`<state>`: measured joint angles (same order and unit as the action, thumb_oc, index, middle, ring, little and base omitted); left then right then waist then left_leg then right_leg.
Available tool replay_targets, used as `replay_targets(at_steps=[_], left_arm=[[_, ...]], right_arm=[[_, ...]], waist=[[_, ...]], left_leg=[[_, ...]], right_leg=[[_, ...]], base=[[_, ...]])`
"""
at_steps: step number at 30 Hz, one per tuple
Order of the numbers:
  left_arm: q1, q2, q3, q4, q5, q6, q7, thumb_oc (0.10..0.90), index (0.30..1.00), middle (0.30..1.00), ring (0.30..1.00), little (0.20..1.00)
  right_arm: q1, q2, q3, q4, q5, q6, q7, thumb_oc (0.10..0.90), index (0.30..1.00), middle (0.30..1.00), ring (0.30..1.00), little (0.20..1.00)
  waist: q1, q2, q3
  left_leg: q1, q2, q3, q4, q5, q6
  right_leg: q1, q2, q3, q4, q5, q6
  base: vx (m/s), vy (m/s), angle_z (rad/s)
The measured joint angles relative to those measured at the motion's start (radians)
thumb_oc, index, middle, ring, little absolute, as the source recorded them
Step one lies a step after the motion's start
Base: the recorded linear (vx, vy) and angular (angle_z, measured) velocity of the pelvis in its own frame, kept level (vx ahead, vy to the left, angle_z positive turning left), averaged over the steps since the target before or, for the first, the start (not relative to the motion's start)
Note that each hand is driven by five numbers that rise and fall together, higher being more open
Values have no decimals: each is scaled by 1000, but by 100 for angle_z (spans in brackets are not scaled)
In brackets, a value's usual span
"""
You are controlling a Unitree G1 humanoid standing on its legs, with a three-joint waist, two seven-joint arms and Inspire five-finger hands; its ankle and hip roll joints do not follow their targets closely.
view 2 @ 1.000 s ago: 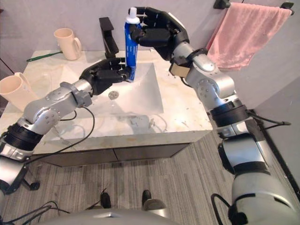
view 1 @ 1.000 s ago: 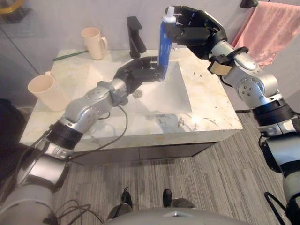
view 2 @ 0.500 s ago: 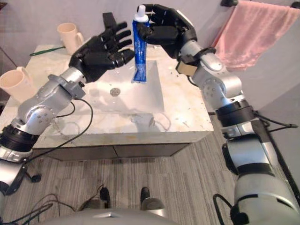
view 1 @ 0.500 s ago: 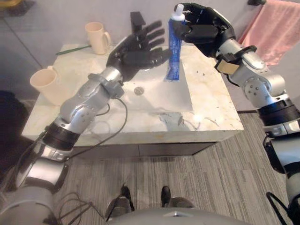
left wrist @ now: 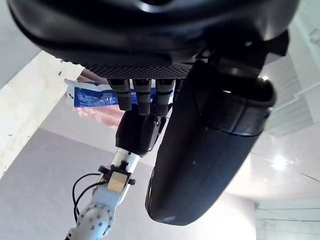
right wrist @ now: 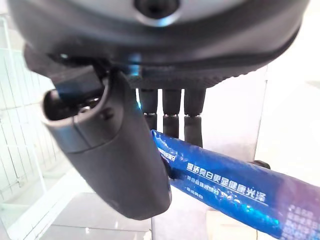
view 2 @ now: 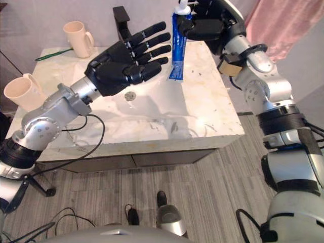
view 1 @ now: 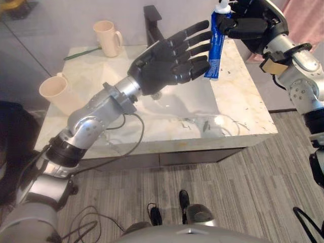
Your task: Organize the bathroom.
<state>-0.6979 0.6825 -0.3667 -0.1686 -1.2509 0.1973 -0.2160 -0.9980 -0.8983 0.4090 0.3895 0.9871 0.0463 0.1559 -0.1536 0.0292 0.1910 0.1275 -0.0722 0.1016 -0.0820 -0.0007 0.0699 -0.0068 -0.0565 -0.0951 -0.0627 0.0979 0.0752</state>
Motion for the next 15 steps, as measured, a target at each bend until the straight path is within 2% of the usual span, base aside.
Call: replay_targets(at_steps=[3,5,6,7,8,10,11,13,14,15], left_arm=[[1,1,-11,2,0,-1,-16,800,900,900,900,900],[1,2,-12,5,0,0,-19,800,900,900,900,900],[0,4,-11,7,0,0,-16,800,900,900,900,900],[-11,5,-11,6,0,0,-12,800,900,900,900,900],[-17,8,-9,5,0,0,-10,800,900,900,900,900],[-10,9,-9,4,-1,-3,-4,800,900,900,900,900],[-8,3,-9,4,-1,-3,1,800,900,900,900,900],[-8,3,-9,4,-4,-3,2,800,900,900,900,900],[-8,10,-9,3,-5,-3,1,800,900,900,900,900],[-9,12,-8,4,-6,-1,1,800,900,900,900,900]], right_arm=[[2,6,41,8,0,-4,-14,400,300,300,300,300],[1,12,41,12,0,-4,-14,400,300,300,300,300],[2,18,40,19,0,-4,-17,400,300,300,300,300],[3,6,27,20,-1,-4,-15,400,300,300,300,300],[5,4,15,20,-1,-4,-15,400,300,300,300,300],[12,-7,-2,26,-2,-7,-13,400,300,300,300,300],[12,-14,-16,34,-2,-10,-14,400,300,300,300,300],[3,-15,-30,48,-2,-15,-20,400,300,300,300,300],[-1,-15,-30,47,-2,-15,-24,400,300,300,300,300],[-2,-7,-30,42,-2,-16,-34,400,300,300,300,300]], waist=[[17,-1,1],[29,-2,1],[33,-17,10],[27,-3,9],[27,5,12],[41,-3,13],[43,-3,13],[79,-6,11],[98,-14,9],[121,-29,7]], left_leg=[[6,20,1,3,-3,-20],[-20,29,-1,59,-20,-49],[-69,31,-6,145,-65,-66],[-80,64,-10,27,-10,-38],[-89,89,-7,5,61,-18],[-63,97,-42,-2,67,-26],[-59,100,-65,-1,71,-24],[-64,99,-96,9,73,-24],[-66,93,-109,8,71,-27],[-92,84,-123,35,75,-32]], right_leg=[[11,17,-7,1,5,-9],[15,21,7,0,29,-45],[22,12,31,12,45,-64],[32,29,45,17,42,-60],[42,43,50,19,38,-55],[51,43,78,67,-6,-15],[44,37,105,125,-61,-1],[48,-2,131,221,-136,32],[71,-24,141,186,-128,51],[98,-24,138,144,-153,65]], base=[[-345,-91,4],[-397,-151,13],[-386,-194,44],[-222,-128,55],[-290,-175,46],[-341,-220,52],[-420,-293,80],[-438,-346,57],[-519,-452,51],[-627,-520,44]])
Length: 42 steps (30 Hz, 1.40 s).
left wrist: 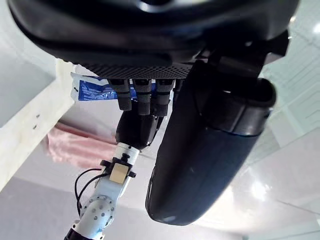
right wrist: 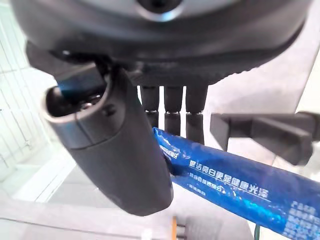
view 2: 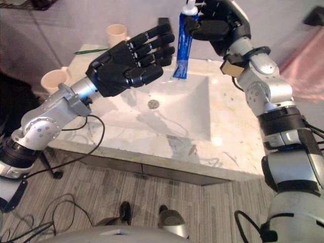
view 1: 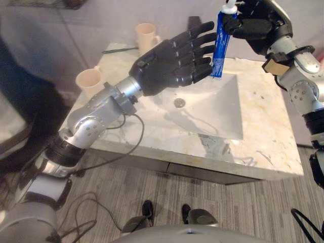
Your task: Organize the bathroom.
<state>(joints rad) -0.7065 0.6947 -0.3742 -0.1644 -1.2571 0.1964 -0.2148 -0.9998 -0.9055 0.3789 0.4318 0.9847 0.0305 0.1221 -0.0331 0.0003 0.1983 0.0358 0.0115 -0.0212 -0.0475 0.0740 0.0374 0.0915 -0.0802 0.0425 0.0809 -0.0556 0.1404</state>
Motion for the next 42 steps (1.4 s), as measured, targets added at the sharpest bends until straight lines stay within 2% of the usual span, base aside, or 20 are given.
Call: replay_targets(at_steps=[4,6,7,9,12,14,16,18,21,23,24,25,26,29,30,33,34,38,40,42], left_arm=[[10,-9,2,-1,-10,45,-8,800,900,900,900,900],[17,-11,-5,7,-10,73,-8,800,900,900,900,900],[17,-21,-16,8,-10,85,-8,800,900,900,900,900],[0,-8,-35,7,-10,88,-16,800,900,900,900,900],[-9,-20,-101,-3,-10,87,-14,800,900,900,900,900],[-17,-25,-152,-3,-7,89,-17,800,900,900,900,900],[-34,-32,-161,-4,-6,88,-8,800,900,900,900,900],[-101,-31,-167,0,-4,85,36,800,900,900,900,900],[-174,-55,-164,18,-4,28,112,800,900,900,900,900],[-192,-65,-156,60,-5,-9,127,800,900,900,900,900],[-176,-72,-135,78,-6,-43,132,800,900,900,900,900],[-171,-53,-106,79,-6,-60,137,800,900,900,900,900],[-142,-70,-43,78,-4,-87,148,800,900,900,900,900],[-73,-90,7,76,11,-118,173,800,900,900,900,900],[-36,-96,11,58,21,-137,183,800,900,900,900,900],[146,-101,64,-16,65,-215,156,800,900,900,900,900],[222,-96,91,-38,94,-256,154,800,900,900,900,900],[448,-105,253,-59,181,-395,160,800,900,900,900,900],[486,-111,330,-62,227,-444,142,800,900,900,900,900],[493,-115,378,-67,235,-492,116,800,900,900,900,900]], right_arm=[[-4,13,14,-18,-34,10,-50,400,300,300,300,300],[-4,40,26,7,-37,27,-67,400,300,300,300,300],[-8,42,50,10,-37,28,-69,400,300,300,300,300],[-24,42,58,2,-37,27,-61,400,300,300,300,300],[-31,26,45,3,-36,18,-58,400,300,300,300,300],[-34,24,48,7,-39,19,-38,400,300,300,300,300],[-39,20,48,7,-38,19,-29,400,300,300,300,300],[-46,-4,44,10,-41,18,-20,400,300,300,300,300],[-45,-38,45,44,-71,16,-9,400,300,300,300,300],[-45,-81,46,74,-76,16,14,400,300,300,300,300],[-46,-107,46,84,-75,6,31,400,300,300,300,300],[-46,-116,42,82,-76,-13,29,400,300,300,300,300],[-54,-126,34,79,-79,-29,23,400,300,300,300,300],[-20,-126,31,83,-79,-35,-13,400,300,300,300,300],[9,-128,29,72,-80,-41,-27,400,300,300,300,300],[85,-120,-9,39,-119,-40,-51,400,300,300,300,300],[137,-118,-45,14,-119,-40,-68,400,300,300,300,300],[243,-22,-136,-60,-157,-14,-118,400,300,300,300,300],[279,-21,-184,-71,-196,17,-128,400,300,300,300,300],[303,-23,-204,-74,-207,30,-145,400,300,300,300,300]], waist=[[56,-24,4],[60,-25,8],[57,-14,18],[41,-85,17],[-37,-80,25],[-59,-94,32],[-106,-88,29],[-155,-74,28],[-210,-22,23],[-230,33,-4],[-244,98,-47],[-243,89,-66],[-241,77,-59],[-206,83,-58],[-191,77,-54],[-160,49,-36],[-134,21,-19],[-79,-31,16],[-64,-23,36],[-36,-12,44]], left_leg=[[-85,21,-31,68,-14,-49],[-76,67,-30,56,15,-47],[-75,120,-13,63,21,-44],[-80,79,33,67,26,-69],[-138,71,146,128,63,-85],[-206,65,258,464,-133,-73],[-208,44,255,652,-186,-110],[-192,32,234,765,-222,-184],[-113,27,198,657,-186,-191],[-56,-2,134,498,-183,-172],[-35,20,87,394,-221,-102],[-3,3,82,298,-240,-83],[45,-26,75,222,-275,-81],[39,-20,73,158,-275,-88],[45,-14,68,116,-255,-61],[89,-23,66,21,-200,-41],[93,-36,66,6,-180,-38],[104,-33,87,-34,-120,-1],[91,-4,83,-35,-94,14],[89,22,71,-35,-87,16]], right_leg=[[56,35,-44,-145,30,-44],[26,74,-39,-69,26,-43],[-47,120,-42,42,-26,-80],[-22,86,-48,-95,26,-140],[-21,81,-161,-81,28,-173],[-15,41,-185,-65,21,-190],[1,26,-209,-63,19,-193],[6,28,-243,-62,18,-192],[-31,30,-252,50,15,-186],[-166,26,-228,274,8,-179],[-203,95,-205,160,-56,-150],[-157,114,-145,-72,38,-163],[-140,103,-168,-102,140,-178],[-188,98,-211,-39,132,-188],[-190,93,-232,-31,129,-186],[-197,77,-249,-13,124,-178],[-197,63,-256,-14,122,-171],[-206,62,-228,-21,186,-79],[-212,65,-223,2,198,-29],[-203,53,-225,58,166,-41]], base=[[-459,-280,44],[-589,-278,28],[-424,-146,22],[-607,-171,64],[-550,-135,102],[-352,-74,38],[-409,-4,38],[-349,42,48],[-392,139,49],[-444,220,82],[-440,227,105],[-439,210,94],[-320,150,84],[-469,158,49],[-376,110,39],[-317,60,29],[-359,37,13],[-308,-11,-11],[-202,-39,31],[-332,-92,30]])
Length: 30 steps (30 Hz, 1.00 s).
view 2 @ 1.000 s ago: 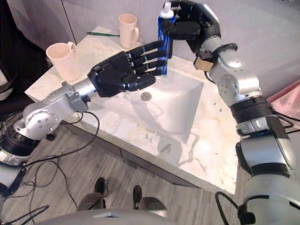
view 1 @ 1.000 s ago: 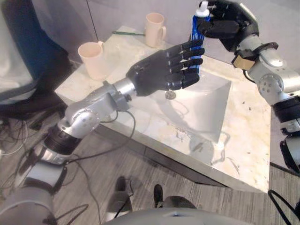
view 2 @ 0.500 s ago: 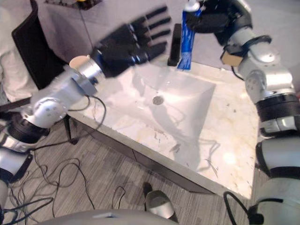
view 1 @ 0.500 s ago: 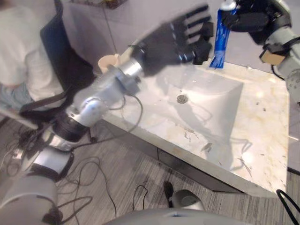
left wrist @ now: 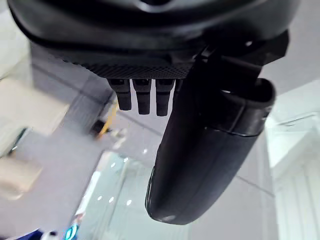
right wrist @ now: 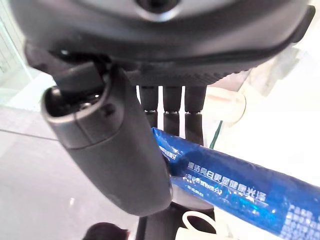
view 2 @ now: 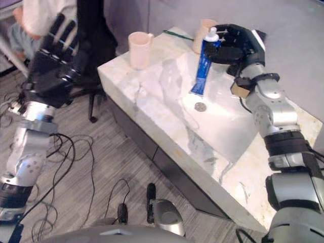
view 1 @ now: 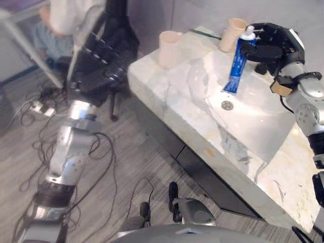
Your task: Organize the bathroom.
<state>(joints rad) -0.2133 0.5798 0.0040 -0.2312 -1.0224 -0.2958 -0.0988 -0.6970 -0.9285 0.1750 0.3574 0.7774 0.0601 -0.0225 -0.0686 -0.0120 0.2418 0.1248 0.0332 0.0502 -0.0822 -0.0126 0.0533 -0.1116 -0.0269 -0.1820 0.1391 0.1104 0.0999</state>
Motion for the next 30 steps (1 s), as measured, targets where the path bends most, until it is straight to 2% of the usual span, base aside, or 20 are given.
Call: replay_targets(at_steps=[2,3,4,5,7,9,10,11,12,14,16,17,19,21,22,23,24,25,26,30], left_arm=[[6,2,58,-48,-17,-73,-69,800,900,900,900,900],[11,16,71,-67,-30,-109,-89,800,900,900,900,900],[9,36,93,-95,-35,-149,-111,800,900,900,900,900],[5,67,108,-123,-28,-195,-109,800,900,900,900,900],[4,94,137,-151,72,-245,14,800,900,900,900,900],[5,93,159,-142,183,-267,170,800,900,900,900,900],[12,70,191,-96,318,-265,324,800,900,900,900,900],[15,56,204,-76,345,-263,364,800,900,900,900,900],[27,9,230,9,410,-253,503,800,900,900,900,900],[33,-38,253,128,445,-213,665,800,900,900,900,900],[82,-75,288,336,496,-222,761,800,900,900,900,900],[106,-123,309,448,509,-221,814,800,900,900,900,900],[141,-203,322,651,502,-198,906,800,900,900,900,900],[151,-262,330,791,502,-197,932,800,900,900,900,900],[158,-297,333,858,500,-197,950,800,900,900,900,900],[170,-307,330,875,501,-199,957,800,900,900,900,900],[196,-304,332,889,501,-200,961,800,900,900,900,900],[214,-294,334,901,501,-201,957,800,900,900,900,900],[224,-294,323,918,504,-203,949,800,900,900,900,900],[233,-289,314,1049,464,-177,902,800,900,900,900,900]], right_arm=[[59,-2,-91,-39,-20,14,6,400,300,300,300,300],[56,-4,-98,-39,-21,20,4,400,300,300,300,300],[48,-6,-102,-39,-23,22,4,400,300,300,300,300],[32,-4,-100,-37,-24,22,3,400,300,300,300,300],[8,9,-97,-36,-23,20,2,400,300,300,300,300],[2,48,-95,-29,-26,20,-11,400,300,300,300,300],[2,83,-73,-28,-30,20,-37,400,300,300,300,300],[2,89,-61,-27,-33,20,-45,400,300,300,300,300],[3,109,-35,-28,-57,21,-59,400,300,300,300,300],[3,108,-24,-39,-64,22,-73,400,300,300,300,300],[-45,106,-10,-44,-64,28,-80,400,300,300,300,300],[-84,107,-7,-48,-64,30,-85,400,300,300,300,300],[-116,59,-8,-49,-64,37,-101,400,300,300,300,300],[-127,2,-8,-37,-64,41,-107,400,300,300,300,300],[-142,-13,-9,-16,-64,46,-106,400,300,300,300,300],[-148,-21,-9,-11,-64,48,-99,400,300,300,300,300],[-171,-30,-9,-8,-63,52,-86,400,300,300,300,300],[-185,-41,-11,-10,-64,52,-73,400,300,300,300,300],[-196,-50,-11,-11,-64,46,-68,400,300,300,300,300],[-262,-50,25,-12,-63,39,-71,400,300,300,300,300]], waist=[[41,1,0],[46,-2,0],[60,-19,-3],[93,-43,-10],[121,-58,-14],[124,-58,-15],[120,-55,-17],[120,-54,-18],[118,-51,-19],[115,-53,-22],[108,-100,-50],[88,-94,-53],[59,-95,-53],[50,-89,-49],[38,-73,-40],[27,-66,-45],[28,-94,-53],[27,-122,-64],[31,-103,-69],[40,-88,-78]], left_leg=[[-44,13,4,38,19,-9],[-52,13,-4,43,18,-10],[-60,2,-11,43,19,-14],[-73,-13,0,42,23,-25],[-80,-25,4,30,26,-36],[-80,-21,3,27,37,-45],[-73,-8,4,28,38,-45],[-67,-3,5,26,40,-43],[-53,18,10,25,47,-35],[-48,44,6,25,58,-19],[-62,5,7,15,49,-41],[-68,8,5,15,50,-62],[-81,13,18,27,57,-69],[-80,21,46,27,76,-42],[-78,44,52,29,98,-10],[-82,54,47,29,97,-11],[-83,34,56,28,95,-16],[-80,8,39,36,66,-63],[-80,22,35,47,30,-105],[-71,46,44,36,24,-109]], right_leg=[[32,-23,73,158,-121,7],[83,-26,82,114,-119,12],[165,-34,101,16,-81,30],[215,-44,108,-105,-71,24],[260,-50,101,-216,-51,9],[265,-42,100,-219,-51,10],[267,-26,93,-204,-51,10],[268,-21,91,-196,-51,10],[257,-1,88,-154,-53,12],[226,15,87,-113,-89,20],[245,-2,91,-225,-70,-2],[245,-1,74,-225,-74,-9],[254,0,54,-224,-72,-11],[232,14,40,-148,-92,-28],[156,26,39,-28,-161,-32],[159,44,54,-85,-173,-52],[152,39,81,-233,-101,-56],[146,3,56,-227,-53,-85],[150,20,49,-226,-67,-91],[153,39,52,-226,-66,-90]], base=[[-287,-98,38],[-226,-92,45],[-230,-121,16],[-246,-146,0],[-158,-109,-11],[-165,-132,9],[-143,-132,12],[-88,-99,1],[-60,-58,-7],[-67,-69,-1],[-22,-45,11],[-10,-5,28],[-9,14,52],[-24,29,62],[-33,38,67],[-36,60,62],[-33,85,61],[-26,107,51],[4,121,31],[50,163,0]])
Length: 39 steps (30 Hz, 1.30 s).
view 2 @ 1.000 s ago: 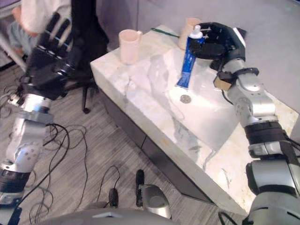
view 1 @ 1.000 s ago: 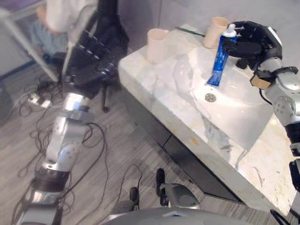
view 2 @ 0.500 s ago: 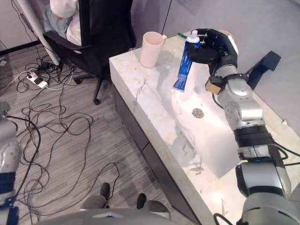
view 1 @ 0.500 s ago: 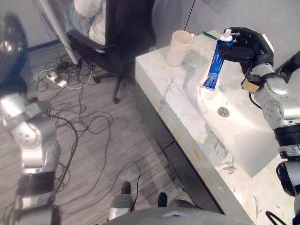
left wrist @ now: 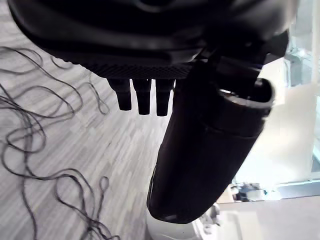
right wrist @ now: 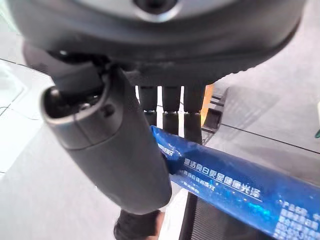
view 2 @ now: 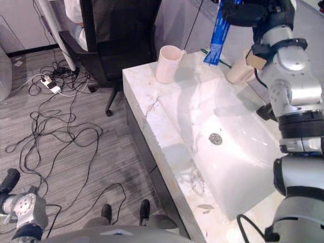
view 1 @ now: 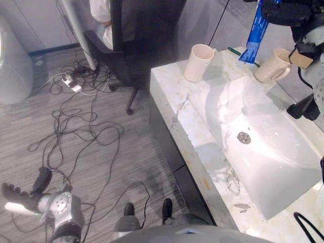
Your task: Organize the bathroom.
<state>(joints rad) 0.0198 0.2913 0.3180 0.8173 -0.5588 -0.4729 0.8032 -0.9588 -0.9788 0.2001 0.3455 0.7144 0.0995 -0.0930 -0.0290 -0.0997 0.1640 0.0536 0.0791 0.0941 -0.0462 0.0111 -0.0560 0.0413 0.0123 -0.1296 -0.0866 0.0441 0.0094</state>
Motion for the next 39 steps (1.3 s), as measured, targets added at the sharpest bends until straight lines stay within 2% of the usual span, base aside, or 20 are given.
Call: replay_targets(at_steps=[2,6,9,12,16,19,20,21,24,25,26,27,29,30,32,33,34,37,38,39], left_arm=[[10,-10,-26,49,-29,35,-36,800,900,900,900,900],[29,-21,-145,89,-38,78,-128,800,900,900,900,900],[17,-21,-159,160,-100,105,-223,800,900,900,900,900],[14,-15,-200,227,-99,159,-256,800,900,900,900,900],[8,-11,-236,326,-100,229,-329,800,900,900,900,900],[25,-2,-304,356,-97,280,-368,800,900,900,900,900],[30,5,-322,354,-95,287,-376,800,900,900,900,900],[30,9,-322,355,-96,296,-378,800,900,900,900,900],[7,13,-346,356,-92,337,-398,800,900,900,900,900],[-15,19,-354,360,-89,340,-411,800,900,900,900,900],[-33,40,-369,344,-88,341,-421,800,900,900,900,900],[-45,45,-385,326,-83,342,-428,800,900,900,900,900],[-52,31,-401,321,-53,347,-444,800,900,900,900,900],[-52,31,-400,321,-52,347,-445,800,900,900,900,900],[-54,32,-401,309,-48,352,-446,800,900,900,900,900],[-54,32,-401,309,-48,352,-446,800,900,900,900,900],[-58,32,-431,295,-19,369,-445,800,900,900,900,900],[-77,27,-512,268,58,390,-449,800,900,900,900,900],[-89,19,-523,269,63,391,-452,800,900,900,900,900],[-106,6,-543,278,63,394,-455,800,900,900,900,900]], right_arm=[[-13,1,19,-13,-2,-17,-21,400,300,300,300,300],[-13,6,24,-92,-17,-20,-82,400,300,300,300,300],[-13,56,24,-136,-52,-20,-100,400,300,300,300,300],[-13,97,28,-184,-82,-20,-112,400,300,300,300,300],[-5,130,39,-190,-96,-20,-128,400,300,300,300,300],[29,162,44,-198,-112,-30,-139,400,300,300,300,300],[48,181,46,-199,-112,-52,-137,400,300,300,300,300],[56,191,49,-199,-112,-53,-133,400,300,300,300,300],[92,216,66,-212,-129,-48,-132,400,300,300,300,300],[114,209,65,-220,-153,-46,-130,400,300,300,300,300],[125,201,65,-230,-151,-43,-133,400,300,300,300,300],[124,194,64,-243,-151,-36,-124,400,300,300,300,300],[124,188,55,-274,-152,-45,-122,400,300,300,300,300],[124,189,55,-275,-153,-45,-122,400,300,300,300,300],[124,186,50,-275,-157,-43,-129,400,300,300,300,300],[124,186,50,-275,-157,-43,-129,400,300,300,300,300],[124,187,50,-281,-157,-38,-133,400,300,300,300,300],[130,186,47,-280,-158,-27,-147,400,300,300,300,300],[129,186,50,-279,-159,-22,-153,400,300,300,300,300],[129,186,54,-278,-159,-22,-158,400,300,300,300,300]], waist=[[-4,17,-8],[-30,25,-14],[-53,27,-27],[-83,38,-36],[-98,54,-53],[-104,61,-66],[-85,68,-65],[-82,67,-65],[-109,69,-64],[-114,53,-63],[-108,19,-60],[-97,7,-67],[-96,58,-63],[-102,61,-62],[-122,64,-64],[-122,64,-64],[-133,64,-65],[-143,72,-69],[-142,77,-72],[-144,83,-73]], left_leg=[[30,2,19,-40,0,-2],[34,-11,24,-41,-5,1],[40,-20,37,-43,-11,10],[39,-27,40,-44,-23,23],[39,-29,57,-44,-39,33],[37,-33,106,-39,-37,41],[33,-6,153,-40,-36,43],[32,0,170,-41,-36,43],[49,-15,167,-35,-41,50],[23,-25,159,57,-80,42],[-66,-28,151,258,-121,11],[-126,-26,151,403,-152,11],[-186,19,103,551,-217,29],[-191,25,81,555,-224,32],[-169,72,31,489,-227,30],[-169,72,31,489,-227,30],[-130,133,-20,370,-210,0],[-113,241,-49,246,-148,-69],[-115,251,-48,226,-124,-74],[-113,223,-18,208,-116,-63]], right_leg=[[6,7,7,0,0,0],[10,-12,13,0,1,0],[13,-20,22,0,5,5],[10,-27,22,0,8,10],[4,-30,28,0,22,22],[-26,-14,44,4,72,55],[-73,-3,38,49,86,70],[-92,1,25,71,88,71],[-119,-3,5,159,39,50],[-110,-16,-4,221,-51,3],[-111,-32,-2,296,-130,-47],[-98,-56,-2,278,-173,-53],[-84,-38,-17,285,-172,-41],[-76,-37,-17,292,-175,-40],[-73,-38,-6,316,-191,-33],[-73,-38,-6,316,-191,-33],[-72,-38,20,315,-192,-21],[-82,-53,57,318,-191,12],[-91,-66,77,324,-195,39],[-94,-108,95,326,-196,80]], base=[[84,190,-10],[88,202,-3],[66,173,-6],[102,201,-2],[78,120,-10],[39,87,-45],[98,96,-79],[136,70,-83],[143,11,-13],[79,74,30],[119,155,11],[164,223,-7],[206,280,-8],[261,378,-3],[287,450,-10],[314,604,-28],[213,452,-31],[236,481,-33],[297,640,-43],[286,685,-45]])
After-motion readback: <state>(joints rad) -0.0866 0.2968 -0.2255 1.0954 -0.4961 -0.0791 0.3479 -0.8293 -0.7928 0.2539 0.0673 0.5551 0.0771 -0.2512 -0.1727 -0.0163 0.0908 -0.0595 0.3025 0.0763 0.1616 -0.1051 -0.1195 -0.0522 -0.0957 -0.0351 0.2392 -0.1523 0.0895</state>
